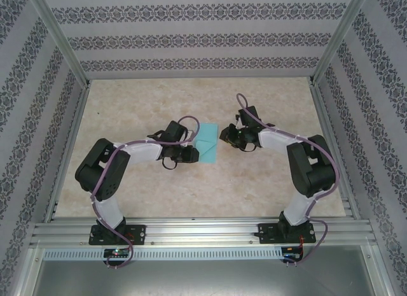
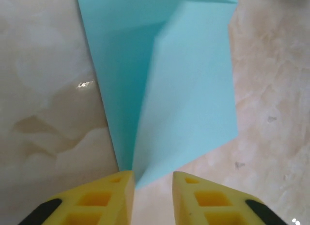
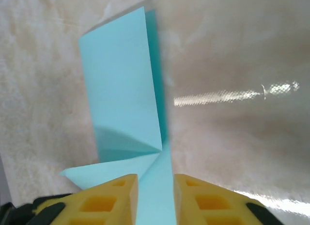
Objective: Fold a paper plane with a square sheet of paper (fold left side to right side)
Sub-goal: Turn over the paper at the center of the table.
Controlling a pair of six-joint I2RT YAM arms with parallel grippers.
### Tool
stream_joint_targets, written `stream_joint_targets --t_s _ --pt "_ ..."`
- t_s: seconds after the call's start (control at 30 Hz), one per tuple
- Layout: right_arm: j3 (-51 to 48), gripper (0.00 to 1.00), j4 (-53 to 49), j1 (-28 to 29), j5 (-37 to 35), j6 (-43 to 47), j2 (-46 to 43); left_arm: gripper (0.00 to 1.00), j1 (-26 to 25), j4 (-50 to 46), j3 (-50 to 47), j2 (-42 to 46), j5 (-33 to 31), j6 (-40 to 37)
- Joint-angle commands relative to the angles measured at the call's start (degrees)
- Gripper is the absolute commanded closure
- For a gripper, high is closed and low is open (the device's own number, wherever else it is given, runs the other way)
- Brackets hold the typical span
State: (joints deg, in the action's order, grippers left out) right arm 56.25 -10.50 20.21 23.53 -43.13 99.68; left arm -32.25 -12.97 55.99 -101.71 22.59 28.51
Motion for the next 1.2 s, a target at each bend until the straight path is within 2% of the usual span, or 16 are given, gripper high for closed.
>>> stream_joint_targets --t_s 0.0,0.1,0.17,0.3,0.53,0.73,0.97,1.03,1.17 --pt "-4.6 0.69 5.4 -0.9 3.3 1.9 -2.3 0.66 1.2 -3.4 3.3 5.2 0.1 -1.3" --pt "-8.2 0.65 11.4 -0.9 6.9 0.0 -2.8 0.56 3.1 -2.3 3.3 6.6 1.2 -0.9" --pt "-10.5 0.62 15.7 -1.0 8.5 -1.7 -2.8 0.54 4.5 -0.4 2.9 6.3 2.9 -1.0" --pt "-12.8 0.58 20.6 -0.7 10.2 -3.3 -2.1 0.51 6.3 1.9 4.3 2.7 7.0 -2.0" --pt "-13.9 0.55 21.4 -0.3 10.9 -3.4 -2.1 0.49 6.3 3.7 9.3 -5.1 11.8 -2.4" --pt "-13.5 0.54 21.4 0.2 11.5 -3.4 -1.7 0.59 6.4 3.3 12.3 -9.5 12.2 -2.6" --pt "-12.0 0.53 22.8 1.6 12.2 -4.7 0.5 0.91 6.9 3.5 11.8 -8.7 10.7 -2.2" --pt "-11.2 0.53 23.5 2.2 12.5 -5.3 1.3 0.95 7.4 3.5 11.2 -7.9 10.5 -2.2" --pt "-8.6 0.53 24.5 3.5 13.0 -6.2 3.4 0.95 8.1 3.8 9.9 -6.5 10.5 -2.1"
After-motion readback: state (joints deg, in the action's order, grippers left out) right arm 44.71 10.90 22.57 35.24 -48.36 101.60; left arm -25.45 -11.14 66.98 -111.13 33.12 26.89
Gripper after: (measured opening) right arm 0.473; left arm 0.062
